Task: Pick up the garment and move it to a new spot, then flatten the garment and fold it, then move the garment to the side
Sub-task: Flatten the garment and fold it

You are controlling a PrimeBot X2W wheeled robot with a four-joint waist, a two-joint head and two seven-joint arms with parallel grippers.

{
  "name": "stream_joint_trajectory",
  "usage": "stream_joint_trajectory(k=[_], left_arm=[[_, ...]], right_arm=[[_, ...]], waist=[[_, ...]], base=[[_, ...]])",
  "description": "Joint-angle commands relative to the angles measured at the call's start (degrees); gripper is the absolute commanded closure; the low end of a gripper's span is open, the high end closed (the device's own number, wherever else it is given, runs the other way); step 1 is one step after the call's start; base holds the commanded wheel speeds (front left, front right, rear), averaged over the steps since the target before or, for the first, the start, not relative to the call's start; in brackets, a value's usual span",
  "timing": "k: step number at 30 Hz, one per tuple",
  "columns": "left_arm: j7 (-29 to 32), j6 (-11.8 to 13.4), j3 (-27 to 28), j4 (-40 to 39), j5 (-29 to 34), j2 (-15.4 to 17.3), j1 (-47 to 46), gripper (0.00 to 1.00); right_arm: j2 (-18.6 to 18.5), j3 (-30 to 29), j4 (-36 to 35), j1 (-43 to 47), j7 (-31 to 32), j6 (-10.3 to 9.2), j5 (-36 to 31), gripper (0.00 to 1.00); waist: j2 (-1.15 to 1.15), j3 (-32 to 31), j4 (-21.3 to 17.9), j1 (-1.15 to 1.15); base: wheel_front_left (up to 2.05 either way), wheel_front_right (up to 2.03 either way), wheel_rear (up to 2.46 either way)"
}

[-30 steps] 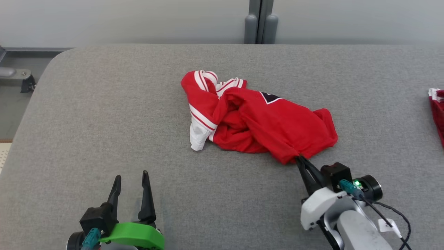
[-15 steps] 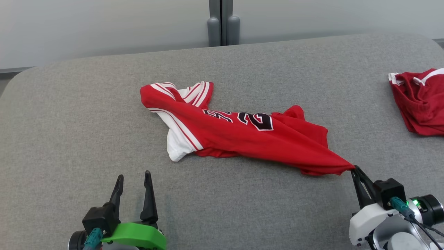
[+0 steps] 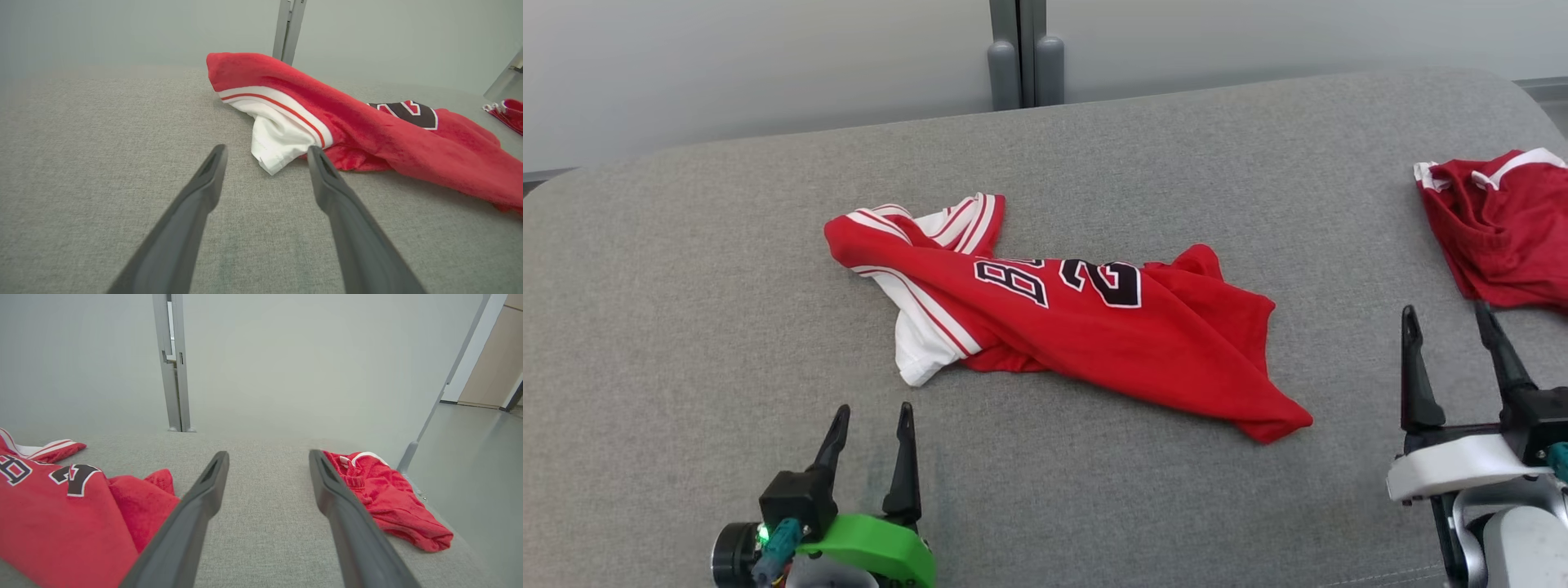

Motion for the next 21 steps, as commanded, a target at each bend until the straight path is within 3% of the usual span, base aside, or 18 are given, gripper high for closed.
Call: stream_joint_trajectory(k=[1, 7, 14, 15, 16, 19, 20, 21], left_arm=[[0.0, -0.5, -0.4, 1.3, 0.9, 0.3, -1.8, 0.00], [0.2, -2.1, -3.0, 10.2, 3.3, 1.0, -8.3, 0.00], [0.8, -2.3, -3.4, 20.5, 4.2, 1.8, -15.8, 0.00], [1.1, -2.5, -3.5, 22.2, 4.2, 1.9, -16.8, 0.04], [1.0, -2.7, -3.5, 23.3, 4.1, 2.0, -17.5, 0.31], [0.5, -2.7, -3.1, 26.0, 3.7, 2.0, -19.4, 0.88], [0.4, -2.6, -2.9, 26.3, 3.6, 2.0, -19.8, 1.00], [0.2, -2.7, -2.9, 26.7, 3.5, 1.9, -20.0, 1.00]], right_arm=[[0.5, -0.2, -1.1, -0.7, -0.4, -0.09, -0.3, 0.00], [1.2, 3.5, -2.5, -1.9, -0.6, -0.09, 0.4, 0.00], [1.3, 7.1, -1.0, -3.6, -0.7, -0.09, 2.2, 0.00], [1.3, 7.5, -1.0, -3.8, -0.7, -0.09, 2.6, 0.00], [1.3, 7.8, -0.9, -3.9, -0.7, -0.09, 2.9, 0.00], [1.3, 7.7, -0.8, -4.1, -0.7, -0.09, 3.6, 0.00], [1.3, 7.5, -0.8, -4.1, -0.7, -0.09, 3.7, 0.00], [1.3, 7.2, -0.8, -4.0, -0.7, -0.09, 3.8, 0.00]], waist=[[0.00, 0.3, -0.4, 0.00], [0.00, 2.2, -1.6, 0.00], [0.00, 4.8, -3.6, 0.00], [0.00, 5.1, -3.9, 0.00], [0.00, 5.2, -4.1, 0.00], [0.00, 5.6, -4.5, 0.00], [0.00, 5.7, -4.5, 0.00], [0.00, 5.7, -4.4, 0.00]], base=[[0.00, 0.00, 0.00], [0.00, 0.00, 0.00], [0.00, 0.00, 0.00], [0.00, 0.00, 0.00], [0.00, 0.00, 0.00], [0.00, 0.00, 0.00], [0.00, 0.00, 0.00], [0.00, 0.00, 0.00]])
